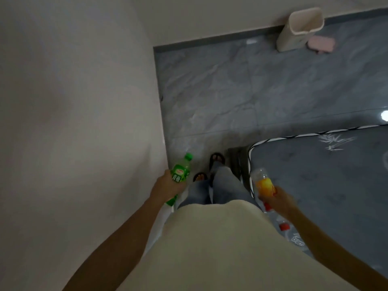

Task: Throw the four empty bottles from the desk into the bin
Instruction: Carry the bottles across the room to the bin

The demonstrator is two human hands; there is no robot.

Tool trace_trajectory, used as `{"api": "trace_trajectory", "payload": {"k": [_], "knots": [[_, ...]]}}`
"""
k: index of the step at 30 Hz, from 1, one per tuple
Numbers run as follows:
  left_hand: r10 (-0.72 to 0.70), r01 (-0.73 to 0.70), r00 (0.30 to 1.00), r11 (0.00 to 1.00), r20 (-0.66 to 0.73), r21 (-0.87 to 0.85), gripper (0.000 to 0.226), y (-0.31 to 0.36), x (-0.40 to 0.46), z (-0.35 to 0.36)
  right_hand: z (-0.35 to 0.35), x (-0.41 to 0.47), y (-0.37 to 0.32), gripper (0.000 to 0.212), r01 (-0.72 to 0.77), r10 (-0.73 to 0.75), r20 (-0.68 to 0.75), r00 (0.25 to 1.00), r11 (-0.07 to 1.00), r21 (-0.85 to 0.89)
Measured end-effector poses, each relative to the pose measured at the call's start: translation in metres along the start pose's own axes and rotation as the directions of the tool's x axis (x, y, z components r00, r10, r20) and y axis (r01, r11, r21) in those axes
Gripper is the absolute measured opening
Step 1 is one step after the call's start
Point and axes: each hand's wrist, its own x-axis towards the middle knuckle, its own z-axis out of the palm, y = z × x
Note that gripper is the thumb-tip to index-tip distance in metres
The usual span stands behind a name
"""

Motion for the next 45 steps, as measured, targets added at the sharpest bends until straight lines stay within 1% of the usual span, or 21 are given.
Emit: {"api": "trace_trajectory", "payload": {"k": [4,6,8,9,12,14,16,19,21,24,27,29,31,33,35,36,39,40,42,45], "knots": [[0.139,-0.136,0.99,0.985,-0.019,0.109,0.061,0.09,0.046,-0.031,-0.023,0.019,0.002,0.033,-0.045,0.045,-0.005,0.999,0.998,0.033],[0.179,-0.176,0.984,0.972,-0.008,0.153,0.065,0.13,0.068,-0.044,-0.039,0.033,-0.002,0.035,-0.074,0.075,-0.013,0.997,0.996,0.051],[0.2,-0.198,0.98,0.96,0.01,0.198,0.072,0.165,0.087,-0.055,-0.059,0.049,-0.012,0.037,-0.106,0.106,0.002,0.994,0.993,0.054],[0.205,-0.204,0.979,0.956,0.016,0.211,0.071,0.18,0.096,-0.06,-0.07,0.059,-0.019,0.036,-0.118,0.118,0.012,0.993,0.991,0.069],[0.217,-0.221,0.975,0.943,0.046,0.248,0.066,0.215,0.12,-0.071,-0.105,0.086,-0.046,0.028,-0.113,0.112,0.011,0.994,0.982,0.152],[0.229,-0.238,0.971,0.931,0.063,0.277,0.061,0.232,0.132,-0.079,-0.133,0.105,-0.068,0.027,-0.095,0.097,-0.001,0.995,0.972,0.215],[0.209,-0.22,0.976,0.925,0.068,0.309,0.056,0.246,0.143,-0.088,-0.163,0.122,-0.095,0.028,-0.068,0.077,-0.027,0.997,0.968,0.24],[0.11,-0.129,0.991,0.915,0.07,0.383,0.052,0.269,0.162,-0.102,-0.208,0.15,-0.134,0.031,-0.005,0.03,-0.082,0.996,0.958,0.287],[0.061,-0.1,0.993,0.892,0.101,0.441,0.055,0.285,0.176,-0.111,-0.237,0.171,-0.155,0.036,0.036,0.004,-0.133,0.991,0.955,0.295],[0.003,-0.067,0.992,0.859,0.125,0.508,0.065,0.315,0.2,-0.125,-0.278,0.201,-0.184,0.038,0.03,0.031,-0.202,0.979,0.956,0.293],[-0.003,-0.073,0.99,0.84,0.139,0.537,0.07,0.364,0.229,-0.138,-0.313,0.226,-0.201,0.051,0.012,0.063,-0.206,0.976,0.939,0.343],[0.012,-0.094,0.988,0.844,0.156,0.528,0.067,0.41,0.246,-0.141,-0.332,0.239,-0.202,0.054,-0.02,0.102,-0.205,0.973,0.929,0.37],[0.062,-0.154,0.98,0.84,0.19,0.52,0.054,0.463,0.261,-0.139,-0.345,0.246,-0.198,0.052,-0.054,0.142,-0.195,0.971,0.917,0.395],[0.126,-0.234,0.964,0.827,0.236,0.511,0.044,0.52,0.273,-0.132,-0.353,0.249,-0.19,0.045,-0.08,0.172,-0.177,0.969,0.896,0.438],[0.188,-0.301,0.947,0.8,0.259,0.52,0.039,0.577,0.282,-0.12,-0.357,0.248,-0.176,0.037,-0.118,0.216,-0.14,0.966,0.856,0.504],[0.215,-0.328,0.94,0.783,0.266,0.529,0.041,0.605,0.285,-0.112,-0.358,0.247,-0.168,0.035,-0.147,0.246,-0.117,0.962,0.83,0.538],[0.264,-0.396,0.915,0.731,0.305,0.555,0.064,0.686,0.296,-0.081,-0.364,0.244,-0.141,0.028,-0.251,0.359,-0.061,0.931,0.755,0.606],[0.285,-0.42,0.905,0.712,0.316,0.562,0.068,0.712,0.3,-0.07,-0.368,0.245,-0.132,0.027,-0.278,0.386,-0.046,0.921,0.737,0.616],[0.329,-0.473,0.88,0.675,0.344,0.566,0.07,0.759,0.307,-0.046,-0.379,0.251,-0.113,0.026,-0.324,0.42,-0.009,0.908,0.715,0.619],[0.35,-0.514,0.856,0.656,0.38,0.553,0.073,0.817,0.314,-0.01,-0.412,0.267,-0.089,0.03,-0.364,0.438,0.025,0.899,0.713,0.6]]}}
